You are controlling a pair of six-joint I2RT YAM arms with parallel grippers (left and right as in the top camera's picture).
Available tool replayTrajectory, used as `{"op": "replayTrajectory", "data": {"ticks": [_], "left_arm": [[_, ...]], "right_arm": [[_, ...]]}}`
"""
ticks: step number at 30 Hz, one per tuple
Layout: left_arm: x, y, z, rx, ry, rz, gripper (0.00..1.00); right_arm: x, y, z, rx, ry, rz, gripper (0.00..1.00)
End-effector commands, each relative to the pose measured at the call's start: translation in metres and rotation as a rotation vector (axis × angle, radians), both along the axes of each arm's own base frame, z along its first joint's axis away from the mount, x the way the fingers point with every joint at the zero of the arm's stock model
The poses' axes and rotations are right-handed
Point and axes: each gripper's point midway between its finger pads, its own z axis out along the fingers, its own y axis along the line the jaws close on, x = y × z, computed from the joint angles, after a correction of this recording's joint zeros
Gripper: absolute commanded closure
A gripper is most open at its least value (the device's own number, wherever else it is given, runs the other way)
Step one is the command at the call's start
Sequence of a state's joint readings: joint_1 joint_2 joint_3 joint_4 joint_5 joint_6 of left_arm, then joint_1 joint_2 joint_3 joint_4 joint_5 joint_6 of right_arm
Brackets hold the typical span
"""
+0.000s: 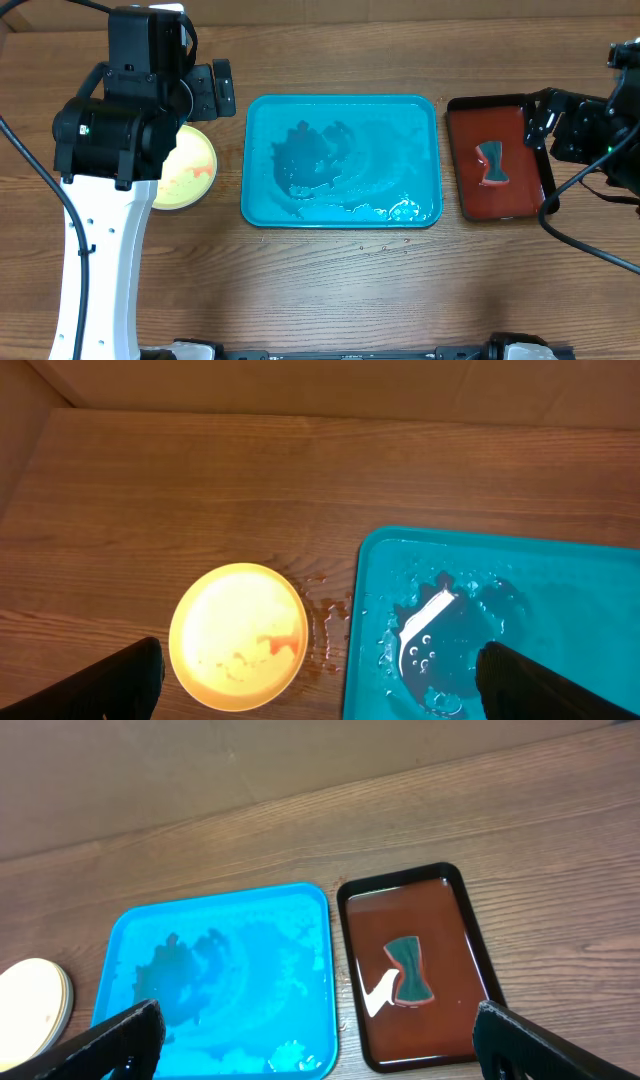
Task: Clean dirty plates on tray and stack at the side
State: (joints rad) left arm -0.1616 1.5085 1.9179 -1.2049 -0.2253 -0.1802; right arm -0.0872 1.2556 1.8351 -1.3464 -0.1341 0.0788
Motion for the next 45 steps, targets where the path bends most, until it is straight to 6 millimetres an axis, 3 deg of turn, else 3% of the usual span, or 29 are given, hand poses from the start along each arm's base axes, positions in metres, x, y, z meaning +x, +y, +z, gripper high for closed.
{"op": "replayTrajectory", "data": {"ticks": [1, 13, 19, 24, 27, 32, 40, 45], "left_arm": [[0.002, 0.003, 0.001, 0.007, -0.003, 0.011, 0.0], [0.002, 0.003, 0.001, 0.007, -0.003, 0.011, 0.0], [0.002, 0.003, 0.001, 0.007, -0.003, 0.011, 0.0], [0.002, 0.003, 0.001, 0.007, -0.003, 0.011, 0.0], [0.002, 0.003, 0.001, 0.008, -0.003, 0.01, 0.0], [0.002, 0.003, 0.001, 0.008, -0.003, 0.01, 0.0], [0.002, 0.003, 0.001, 0.007, -0.003, 0.011, 0.0], [0.002, 0.003, 0.001, 0.007, -0.003, 0.011, 0.0]], "right_arm": [[-0.001, 0.001, 0.013, 0.003, -0.046, 0.007, 0.0], [0.018, 0.003, 0.041, 0.0, -0.184, 0.021, 0.0], [0.017, 0.002, 0.039, -0.034, -0.184, 0.038, 0.0], [0.013, 0.006, 0.065, -0.104, -0.421, 0.029, 0.0], [0.004, 0.012, 0.064, -0.117, -0.555, 0.027, 0.0], [-0.015, 0.015, 0.025, -0.116, -0.689, 0.023, 0.0], [-0.039, 0.015, -0.08, -0.109, -0.823, 0.017, 0.0], [-0.045, 0.019, -0.128, -0.097, -0.864, 0.028, 0.0]]}}
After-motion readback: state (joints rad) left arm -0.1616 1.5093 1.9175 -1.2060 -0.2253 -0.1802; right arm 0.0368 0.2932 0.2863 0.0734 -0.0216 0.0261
